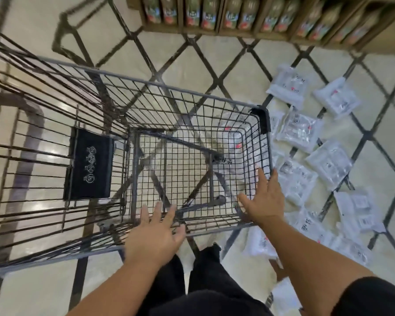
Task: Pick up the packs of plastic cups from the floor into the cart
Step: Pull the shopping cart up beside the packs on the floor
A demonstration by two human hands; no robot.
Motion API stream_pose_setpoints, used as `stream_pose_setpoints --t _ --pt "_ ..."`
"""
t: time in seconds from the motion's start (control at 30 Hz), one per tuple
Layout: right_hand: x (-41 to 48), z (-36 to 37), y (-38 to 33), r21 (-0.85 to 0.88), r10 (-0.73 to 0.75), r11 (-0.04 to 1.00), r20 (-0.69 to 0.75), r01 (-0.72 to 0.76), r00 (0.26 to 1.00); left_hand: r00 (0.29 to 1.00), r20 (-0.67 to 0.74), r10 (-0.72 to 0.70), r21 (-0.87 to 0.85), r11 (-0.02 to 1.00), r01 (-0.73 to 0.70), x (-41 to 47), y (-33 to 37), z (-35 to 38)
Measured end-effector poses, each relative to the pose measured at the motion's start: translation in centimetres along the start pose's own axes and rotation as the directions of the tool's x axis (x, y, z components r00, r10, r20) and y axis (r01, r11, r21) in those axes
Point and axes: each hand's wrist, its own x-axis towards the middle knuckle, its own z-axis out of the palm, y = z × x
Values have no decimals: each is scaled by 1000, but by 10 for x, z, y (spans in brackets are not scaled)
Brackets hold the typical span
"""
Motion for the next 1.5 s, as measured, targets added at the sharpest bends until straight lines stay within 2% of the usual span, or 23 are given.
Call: stream_pose_setpoints --t 0.1,0.2,0.23,0.3,0.4,0.53,0.63,0.73,0.83,0.97,1.03,1.1,1.2,1.3,1.5 --pt "-7 -16 -1 -5 -35 999 60 35 998 999 -22 29 -10 1000 -29 -1 -6 -4" --pt "-44 -29 0 -255 -75 963 42 83 996 997 -56 54 29 998 -53 -6 -10 -9" --pt "-64 -30 -1 -275 -56 960 18 59 998 997 -58 56 19 998 -55 -9 -11 -12" --pt "-110 -22 0 -211 -2 977 -26 -3 1000 997 -43 66 -35 997 -68 -13 -14 -15" --pt "-186 1 5 -120 72 990 8 -70 997 994 -21 110 -133 985 -111 -18 -20 -21" --pt "-260 67 63 -1 211 978 34 -211 977 971 -114 213 -252 939 -235 -28 -29 -33" --pt "-314 70 73 176 345 927 -60 -330 937 926 -171 337 -111 927 -358 -34 -25 -40" --pt "-353 77 87 314 572 790 -65 -527 818 850 -183 493 56 869 -492 -41 2 -46" --pt "-378 92 93 381 669 694 -25 -611 743 771 -157 617 210 784 -584 -56 46 -49" --pt "-396 109 113 454 707 630 1 -631 707 618 -47 785 423 576 -700 -86 104 -39" --pt "-407 111 129 483 727 601 1 -636 687 548 27 836 538 450 -713 -99 131 -27" --pt "-417 116 146 528 768 542 5 -654 640 505 74 860 588 371 -719 -110 159 -12" --pt "-435 125 181 559 814 466 34 -686 580 473 120 873 609 311 -729 -124 207 16" --pt "-450 136 233 558 819 431 88 -709 567 471 137 872 627 292 -722 -138 256 52" --pt "-461 149 368 566 802 396 172 -724 572 556 151 818 655 338 -676 -173 340 123"
